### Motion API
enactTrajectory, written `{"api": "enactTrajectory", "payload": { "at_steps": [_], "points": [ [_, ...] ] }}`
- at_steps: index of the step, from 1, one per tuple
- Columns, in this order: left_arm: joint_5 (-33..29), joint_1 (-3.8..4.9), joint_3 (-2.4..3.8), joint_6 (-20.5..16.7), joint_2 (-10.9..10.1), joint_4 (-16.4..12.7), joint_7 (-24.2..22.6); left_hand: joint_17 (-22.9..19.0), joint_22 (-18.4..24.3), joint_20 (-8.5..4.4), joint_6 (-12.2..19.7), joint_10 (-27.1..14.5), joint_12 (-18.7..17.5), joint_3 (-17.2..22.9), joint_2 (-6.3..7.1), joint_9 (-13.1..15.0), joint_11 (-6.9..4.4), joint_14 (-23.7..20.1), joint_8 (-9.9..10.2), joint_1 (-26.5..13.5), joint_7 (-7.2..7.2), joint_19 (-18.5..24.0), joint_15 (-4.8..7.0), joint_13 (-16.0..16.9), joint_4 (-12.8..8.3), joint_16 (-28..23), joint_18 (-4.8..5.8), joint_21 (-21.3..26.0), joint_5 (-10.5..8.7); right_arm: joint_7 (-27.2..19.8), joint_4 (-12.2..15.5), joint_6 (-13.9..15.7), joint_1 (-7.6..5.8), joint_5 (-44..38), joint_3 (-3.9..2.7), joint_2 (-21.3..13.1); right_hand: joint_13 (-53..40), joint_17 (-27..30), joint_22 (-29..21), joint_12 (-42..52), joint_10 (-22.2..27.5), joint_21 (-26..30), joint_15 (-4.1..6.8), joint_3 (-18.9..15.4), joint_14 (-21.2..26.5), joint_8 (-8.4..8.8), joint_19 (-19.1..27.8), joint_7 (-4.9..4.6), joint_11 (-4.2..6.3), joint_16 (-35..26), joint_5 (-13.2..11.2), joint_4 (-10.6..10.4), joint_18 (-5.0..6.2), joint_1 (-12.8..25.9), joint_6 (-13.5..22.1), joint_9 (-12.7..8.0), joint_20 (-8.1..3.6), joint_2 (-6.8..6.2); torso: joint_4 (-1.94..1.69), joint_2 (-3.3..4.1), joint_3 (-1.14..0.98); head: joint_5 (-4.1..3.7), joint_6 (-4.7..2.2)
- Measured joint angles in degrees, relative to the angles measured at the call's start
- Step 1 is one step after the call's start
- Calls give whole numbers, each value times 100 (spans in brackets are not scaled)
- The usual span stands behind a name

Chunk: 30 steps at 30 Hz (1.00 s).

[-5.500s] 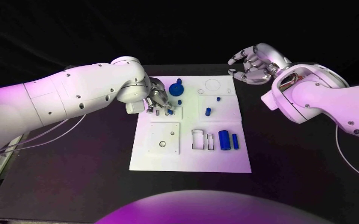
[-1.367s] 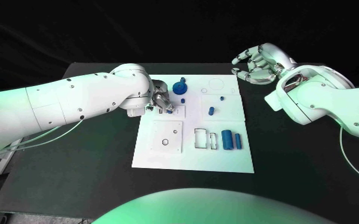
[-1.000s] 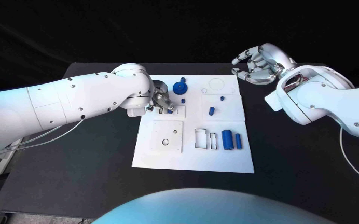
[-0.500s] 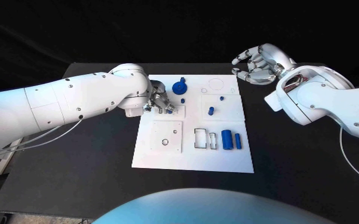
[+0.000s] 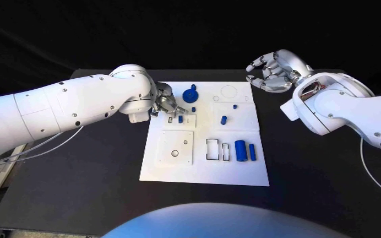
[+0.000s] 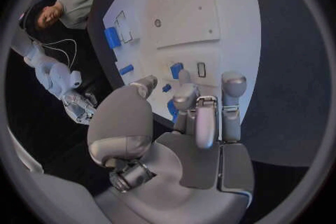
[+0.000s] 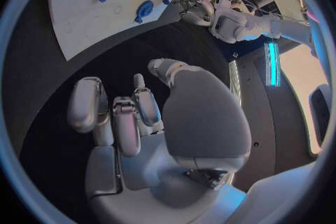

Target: Assemble the parts on the task board

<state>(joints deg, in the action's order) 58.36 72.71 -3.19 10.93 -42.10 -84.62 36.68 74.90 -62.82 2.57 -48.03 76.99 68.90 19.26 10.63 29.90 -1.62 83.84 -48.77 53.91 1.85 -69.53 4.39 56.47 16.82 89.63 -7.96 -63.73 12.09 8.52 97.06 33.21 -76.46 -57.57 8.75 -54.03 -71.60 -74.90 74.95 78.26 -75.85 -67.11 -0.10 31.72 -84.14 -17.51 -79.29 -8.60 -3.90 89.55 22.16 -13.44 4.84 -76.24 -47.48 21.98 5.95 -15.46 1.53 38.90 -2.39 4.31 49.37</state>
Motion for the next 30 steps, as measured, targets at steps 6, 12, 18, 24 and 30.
{"api": "enactTrajectory", "payload": {
  "at_steps": [6,12,18,24,30],
  "points": [
    [-126,92,133,7,-139,-87,-49,0,13,-2,148,-132,-66,-22,-124,-61,5,0,89,490,60,2,0,-126,-22,-22,0,102,584,7,-74,0,6,-1,0,8,0,0,0,0,0,0,0,0,0,0,0,0,0,0,0,0,0,0,0,0,0,0,-7,-5,0,7,-54],
    [-247,225,195,102,-155,205,-59,0,129,3,434,-465,-325,84,-184,-144,94,22,244,861,182,131,-22,-503,-14,-73,1,277,722,13,-148,0,8,-2,0,15,1,0,-1,0,0,0,0,-16,0,0,0,0,0,0,0,16,0,0,0,-1,0,0,-10,1,0,28,-99],
    [-295,280,204,175,-66,694,-85,0,227,71,574,-981,-844,83,-202,-225,174,10,399,963,260,268,-100,-1208,-14,-146,0,438,815,18,-173,-1,9,-6,0,22,2,0,-1,0,0,0,0,-17,0,0,0,0,0,0,0,16,0,0,0,0,0,0,-7,12,-2,51,-159],
    [-269,308,209,214,23,1036,-169,0,310,91,596,-1290,-1184,83,-182,-225,204,10,399,983,283,341,-134,-1678,-14,-165,1,544,876,51,-232,-1,10,-26,0,19,12,0,-2,0,0,0,0,-17,0,0,0,0,0,0,0,16,0,0,0,6,0,0,-10,16,0,66,-214],
    [-198,313,206,272,170,1327,-238,0,310,91,596,-1311,-1185,83,-182,-224,225,10,399,983,284,341,-134,-1697,-14,-165,1,544,876,86,-264,0,10,-42,0,19,21,0,-2,0,0,24,0,-17,0,0,0,0,0,0,0,16,0,0,0,6,0,0,-13,16,-3,96,-213]
  ]
}}
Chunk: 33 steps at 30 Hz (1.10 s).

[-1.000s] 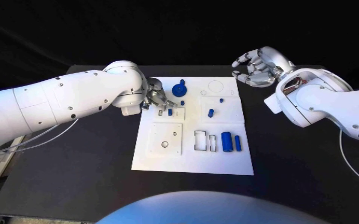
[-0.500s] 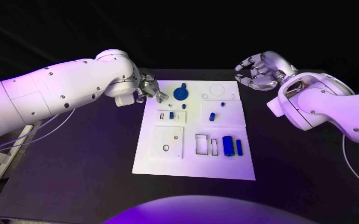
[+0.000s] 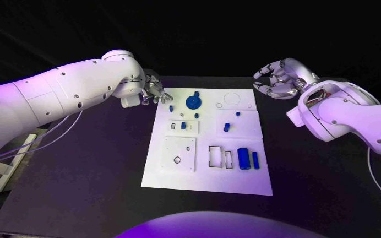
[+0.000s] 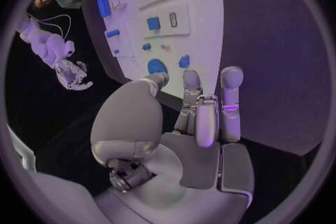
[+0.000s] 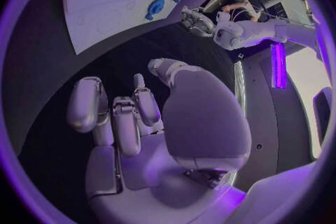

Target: Assemble the parts on the task board

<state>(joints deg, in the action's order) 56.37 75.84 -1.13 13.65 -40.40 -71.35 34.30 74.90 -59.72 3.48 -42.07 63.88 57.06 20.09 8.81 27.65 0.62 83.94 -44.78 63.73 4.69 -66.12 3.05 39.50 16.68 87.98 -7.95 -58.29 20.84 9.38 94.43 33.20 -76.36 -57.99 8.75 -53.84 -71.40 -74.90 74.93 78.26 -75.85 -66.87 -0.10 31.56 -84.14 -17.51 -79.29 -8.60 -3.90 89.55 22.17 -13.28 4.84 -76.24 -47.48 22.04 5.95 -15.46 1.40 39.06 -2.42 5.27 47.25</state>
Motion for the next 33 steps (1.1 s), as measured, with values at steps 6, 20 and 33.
{"api": "enactTrajectory", "payload": {
  "at_steps": [6,20,33],
  "points": [
    [57,1,-68,39,182,257,-56,0,0,20,0,0,-2,-12,-13,0,0,4,0,-47,0,20,-4,7,12,0,-1,0,-81,19,-9,0,0,-18,0,0,0,-5,0,0,0,0,0,0,0,0,0,0,0,0,0,0,0,0,0,0,0,0,10,1,0,8,33],
    [106,-13,-144,113,444,597,-135,0,-13,20,0,0,-2,-89,-12,10,0,20,-23,-170,0,19,-20,-10,8,0,0,26,-186,31,-14,0,0,-31,0,11,18,-4,-1,-23,0,26,0,0,0,0,0,0,0,0,25,0,0,0,0,-1,0,0,14,-1,-3,-3,82],
    [116,-46,-167,337,543,734,-140,0,-13,20,-1,1,-2,-89,-12,15,0,21,-23,-170,0,19,-20,-30,8,0,0,48,-186,31,-13,1,0,-33,-1,23,18,-3,-2,-23,0,75,0,0,0,0,0,0,0,-23,25,0,0,0,0,-2,0,0,11,-9,0,1,112]
  ]
}}
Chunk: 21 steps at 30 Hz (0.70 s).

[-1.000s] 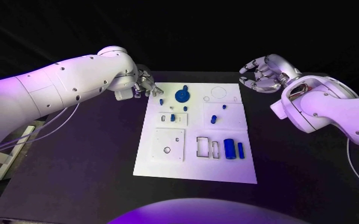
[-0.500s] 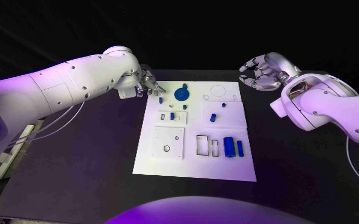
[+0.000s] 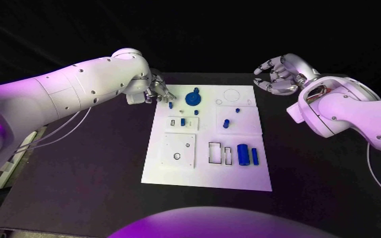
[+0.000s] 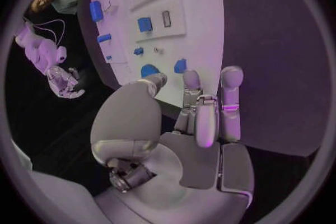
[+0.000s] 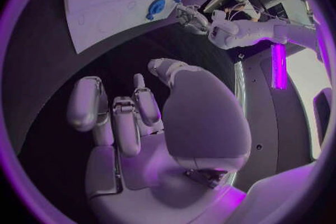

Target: Assemble the parts on the task board

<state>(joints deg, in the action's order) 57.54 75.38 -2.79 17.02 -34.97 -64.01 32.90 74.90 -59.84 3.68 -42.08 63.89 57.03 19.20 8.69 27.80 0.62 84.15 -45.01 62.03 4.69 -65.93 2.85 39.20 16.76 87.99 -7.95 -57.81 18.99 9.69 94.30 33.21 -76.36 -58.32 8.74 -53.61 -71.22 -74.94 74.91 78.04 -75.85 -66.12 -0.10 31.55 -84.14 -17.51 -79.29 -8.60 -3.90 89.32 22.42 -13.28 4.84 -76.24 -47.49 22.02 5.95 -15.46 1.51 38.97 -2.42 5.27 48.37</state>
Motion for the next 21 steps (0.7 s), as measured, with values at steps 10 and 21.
{"api": "enactTrajectory", "payload": {
  "at_steps": [10,21],
  "points": [
    [1,-36,-36,150,65,129,0,5,0,0,0,0,0,0,-40,5,0,0,-22,40,0,0,0,0,0,0,0,0,0,-1,11,0,0,-1,0,1,0,0,0,0,0,0,0,0,0,0,0,0,0,0,0,0,0,0,0,3,0,0,1,-1,-2,9,10],
    [-10,-60,-43,221,105,179,-7,4,-5,0,0,0,0,12,-111,15,0,0,-46,111,0,0,0,0,-11,0,0,0,0,-2,14,0,0,-1,0,2,0,1,4,0,0,0,0,0,0,0,0,0,0,0,0,0,0,0,0,4,0,0,2,2,-3,10,23]
  ]
}}
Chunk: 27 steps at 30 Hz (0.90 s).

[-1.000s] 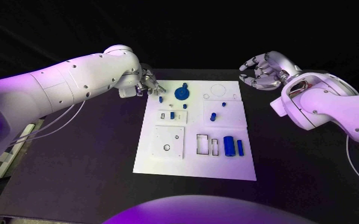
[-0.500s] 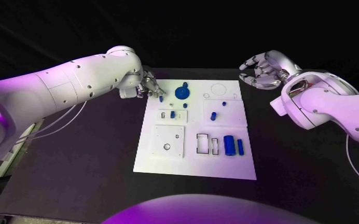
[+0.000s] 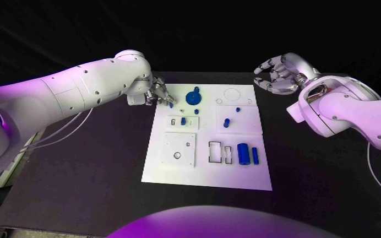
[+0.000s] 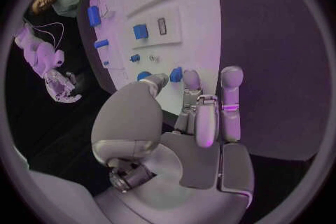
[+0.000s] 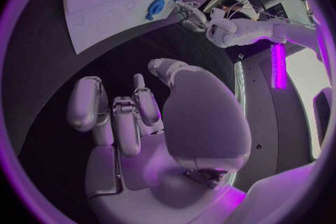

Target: Assemble the parts on the task board

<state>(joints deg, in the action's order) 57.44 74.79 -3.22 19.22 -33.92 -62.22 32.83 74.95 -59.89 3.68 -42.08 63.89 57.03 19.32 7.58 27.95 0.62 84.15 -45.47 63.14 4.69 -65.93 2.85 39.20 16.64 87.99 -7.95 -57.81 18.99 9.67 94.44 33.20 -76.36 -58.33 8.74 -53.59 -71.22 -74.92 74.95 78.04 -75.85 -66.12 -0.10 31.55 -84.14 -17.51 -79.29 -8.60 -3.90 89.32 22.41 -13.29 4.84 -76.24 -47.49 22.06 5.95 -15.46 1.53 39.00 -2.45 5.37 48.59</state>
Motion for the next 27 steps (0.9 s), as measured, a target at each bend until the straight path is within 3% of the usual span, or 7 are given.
{"api": "enactTrajectory", "payload": {
  "at_steps": [9,21,24,27],
  "points": [
    [-33,-9,-1,-22,15,13,-12,0,-49,0,0,0,90,176,-148,16,0,0,-57,239,0,0,0,19,-13,0,0,0,-134,-1,2,0,0,0,0,5,0,0,-1,0,0,0,0,0,0,0,0,0,0,0,0,0,0,0,0,0,0,0,-1,0,2,-20,17],
    [-127,-11,3,-132,18,10,-36,-1,-73,0,0,22,133,364,-185,33,-22,0,-91,443,0,0,0,48,-28,0,0,0,-251,-1,-7,3,0,1,0,18,5,1,-1,0,0,34,0,0,0,0,21,0,0,-22,0,0,0,0,0,4,-21,0,1,0,-1,-10,49],
    [-150,-11,3,-151,17,7,-37,-1,-85,0,0,22,171,485,-197,42,-22,0,-125,530,0,0,0,52,-22,0,0,8,-399,-1,-11,4,0,2,0,21,5,1,-1,0,0,34,0,0,0,0,21,0,0,-22,0,0,0,0,0,4,-21,0,1,0,-3,-9,59],
    [-169,-11,4,-170,13,-1,-37,-1,-115,0,-58,84,291,700,-198,97,-83,0,-287,685,-58,0,0,151,-30,0,0,22,-643,-1,-19,4,0,2,0,27,5,1,-2,0,0,34,0,0,0,0,21,0,0,-22,0,0,0,0,0,4,-21,0,1,0,-3,-6,69]
  ]
}}
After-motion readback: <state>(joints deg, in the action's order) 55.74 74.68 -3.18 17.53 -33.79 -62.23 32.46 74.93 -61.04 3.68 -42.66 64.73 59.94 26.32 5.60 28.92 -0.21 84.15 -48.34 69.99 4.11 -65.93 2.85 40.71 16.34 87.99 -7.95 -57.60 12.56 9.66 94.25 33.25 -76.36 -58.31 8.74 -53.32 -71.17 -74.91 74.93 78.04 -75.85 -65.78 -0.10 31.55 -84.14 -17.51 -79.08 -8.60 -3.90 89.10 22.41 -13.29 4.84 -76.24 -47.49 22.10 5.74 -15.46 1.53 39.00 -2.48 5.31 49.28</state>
